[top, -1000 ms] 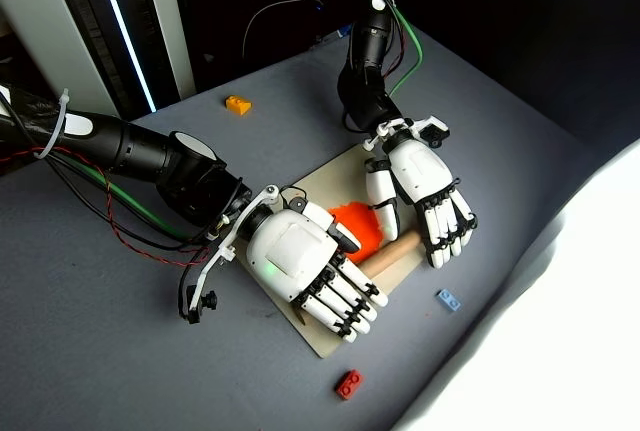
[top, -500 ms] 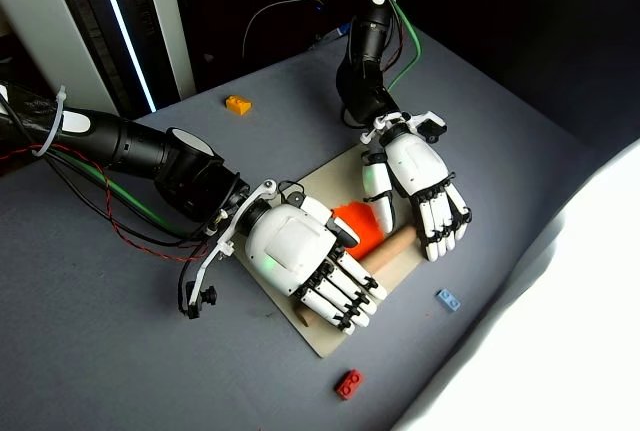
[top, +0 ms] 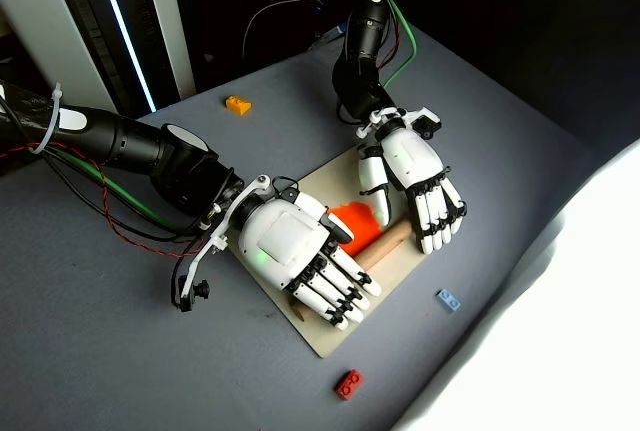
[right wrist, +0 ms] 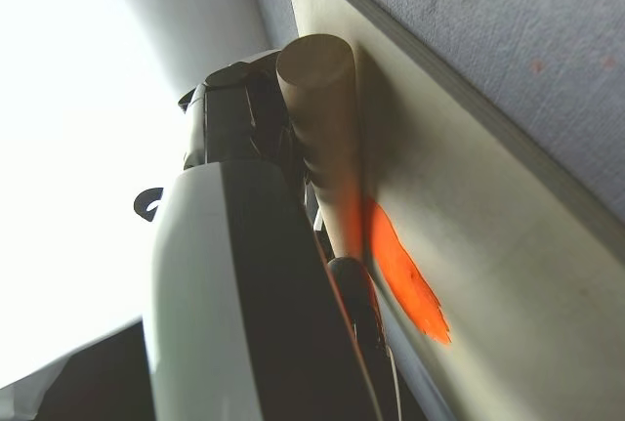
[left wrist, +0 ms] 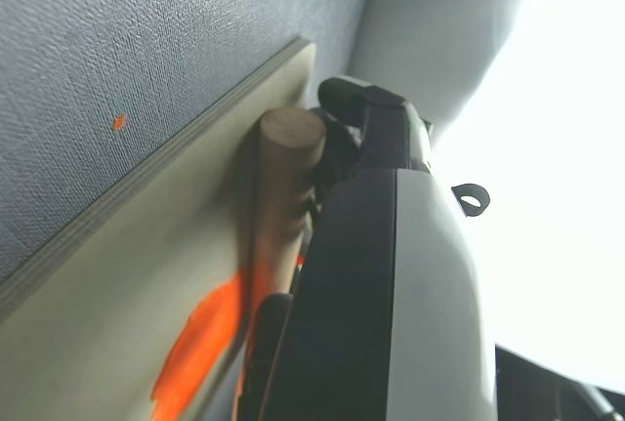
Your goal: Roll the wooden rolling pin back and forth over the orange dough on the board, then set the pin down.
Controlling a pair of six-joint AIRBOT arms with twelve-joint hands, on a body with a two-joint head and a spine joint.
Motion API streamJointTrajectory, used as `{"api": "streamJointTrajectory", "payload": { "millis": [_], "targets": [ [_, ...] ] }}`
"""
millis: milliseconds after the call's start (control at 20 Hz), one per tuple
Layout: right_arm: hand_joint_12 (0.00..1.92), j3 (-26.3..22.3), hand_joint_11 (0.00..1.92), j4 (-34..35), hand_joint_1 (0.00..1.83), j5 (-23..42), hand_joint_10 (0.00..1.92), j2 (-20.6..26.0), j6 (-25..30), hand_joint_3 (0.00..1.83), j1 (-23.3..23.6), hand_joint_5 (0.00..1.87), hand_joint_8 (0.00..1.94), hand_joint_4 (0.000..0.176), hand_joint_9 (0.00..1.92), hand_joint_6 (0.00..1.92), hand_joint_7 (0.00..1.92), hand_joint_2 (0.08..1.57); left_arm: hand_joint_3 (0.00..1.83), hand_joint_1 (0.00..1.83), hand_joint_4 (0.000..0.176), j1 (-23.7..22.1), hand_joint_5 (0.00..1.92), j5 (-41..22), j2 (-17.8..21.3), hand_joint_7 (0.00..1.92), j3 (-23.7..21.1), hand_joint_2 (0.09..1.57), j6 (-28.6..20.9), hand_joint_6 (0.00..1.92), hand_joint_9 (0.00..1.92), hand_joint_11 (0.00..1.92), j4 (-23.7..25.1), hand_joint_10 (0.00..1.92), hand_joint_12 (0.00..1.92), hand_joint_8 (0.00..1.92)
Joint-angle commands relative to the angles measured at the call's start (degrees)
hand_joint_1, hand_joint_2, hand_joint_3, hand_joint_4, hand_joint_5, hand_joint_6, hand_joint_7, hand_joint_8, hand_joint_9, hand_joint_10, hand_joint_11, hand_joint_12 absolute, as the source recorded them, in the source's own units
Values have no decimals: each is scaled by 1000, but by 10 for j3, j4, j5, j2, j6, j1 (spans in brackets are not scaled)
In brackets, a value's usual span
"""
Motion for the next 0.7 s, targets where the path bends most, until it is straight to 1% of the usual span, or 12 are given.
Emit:
{"api": "streamJointTrajectory", "payload": {
  "millis": [0,50,250,300,400,550,600,650],
  "targets": [
    [852,-2,0,-40,0,-52,130,3,-2,0,-2,354,3,0,285,69,402,1523,0,0,0,4,437,-51,5,481,-2,1492,-1,2,419,0,17,4,829,5],
    [825,-3,0,-40,0,-52,127,3,-3,0,-3,353,1,0,270,69,396,1522,0,0,0,5,431,-53,5,479,-4,1490,-2,0,416,0,17,3,826,3],
    [845,-9,0,-40,0,-53,131,4,-7,0,-6,344,1,0,267,64,397,1522,0,0,0,12,448,-67,7,493,-12,1490,-9,8,431,0,17,7,845,6],
    [784,-11,0,-40,0,-53,117,5,-8,0,-7,339,2,0,235,62,376,1522,0,0,0,13,451,-68,7,492,-13,1489,-12,9,433,0,21,7,846,5],
    [769,-14,0,-40,0,-55,120,6,-10,0,-8,329,3,0,240,57,372,1522,0,0,0,16,443,-70,8,494,-16,1487,-19,4,435,0,28,8,847,5],
    [769,-20,0,-40,0,-60,121,7,-17,0,-12,329,3,0,242,57,373,1522,0,0,0,20,442,-85,9,494,-20,1487,-27,4,436,0,28,8,848,5],
    [839,-21,0,-40,0,-62,127,8,-19,0,-13,338,3,0,251,60,374,1523,0,0,0,21,447,-88,9,498,-21,1490,-28,5,436,0,28,7,860,5],
    [837,-24,0,-40,0,-63,128,8,-21,0,-14,341,4,0,251,61,378,1523,0,0,0,22,437,-90,9,496,-22,1488,-30,0,435,0,28,6,864,3]
  ]
}}
